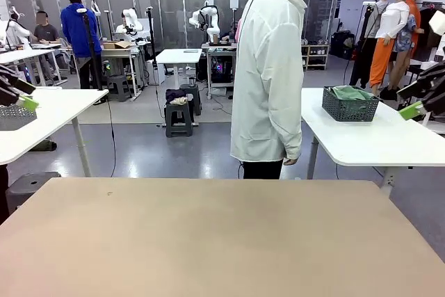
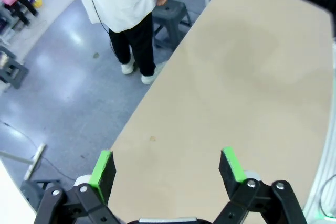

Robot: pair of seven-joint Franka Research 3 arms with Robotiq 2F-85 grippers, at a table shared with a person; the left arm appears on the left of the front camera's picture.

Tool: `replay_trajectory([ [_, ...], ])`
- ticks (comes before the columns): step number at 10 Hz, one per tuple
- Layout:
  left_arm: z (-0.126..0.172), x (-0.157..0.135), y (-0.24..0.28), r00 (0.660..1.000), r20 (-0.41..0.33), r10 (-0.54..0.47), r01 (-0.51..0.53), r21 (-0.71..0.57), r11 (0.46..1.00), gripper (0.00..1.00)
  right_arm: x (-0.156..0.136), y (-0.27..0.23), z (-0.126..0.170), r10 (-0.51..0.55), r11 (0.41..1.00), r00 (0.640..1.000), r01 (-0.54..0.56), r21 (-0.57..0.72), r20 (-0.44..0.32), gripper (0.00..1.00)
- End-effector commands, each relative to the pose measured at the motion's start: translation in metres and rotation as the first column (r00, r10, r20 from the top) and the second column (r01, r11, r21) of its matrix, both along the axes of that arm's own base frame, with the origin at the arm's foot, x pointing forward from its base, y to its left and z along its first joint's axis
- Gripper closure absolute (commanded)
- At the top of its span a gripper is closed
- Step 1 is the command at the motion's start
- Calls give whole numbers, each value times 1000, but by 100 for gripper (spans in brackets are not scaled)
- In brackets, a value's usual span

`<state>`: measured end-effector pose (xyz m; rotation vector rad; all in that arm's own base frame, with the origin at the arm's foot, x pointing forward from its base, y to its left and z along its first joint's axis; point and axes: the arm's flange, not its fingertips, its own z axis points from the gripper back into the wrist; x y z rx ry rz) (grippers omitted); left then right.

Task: Fold the towels and place them in the basket.
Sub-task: When a person lays out a Towel with hook on the table, fold it in half twice.

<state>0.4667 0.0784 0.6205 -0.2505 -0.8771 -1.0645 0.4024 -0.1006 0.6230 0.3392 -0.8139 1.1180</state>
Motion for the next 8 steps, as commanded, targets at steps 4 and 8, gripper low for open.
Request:
replay_trajectory([
  [4,62,22,53,988,89,-125,125,-4,992,0,10,-62,54,60,997,996,-63,44,61,0],
  [8,74,25,72,980,139,-142,150,-43,988,0,7,-81,72,124,988,990,-129,90,60,0],
])
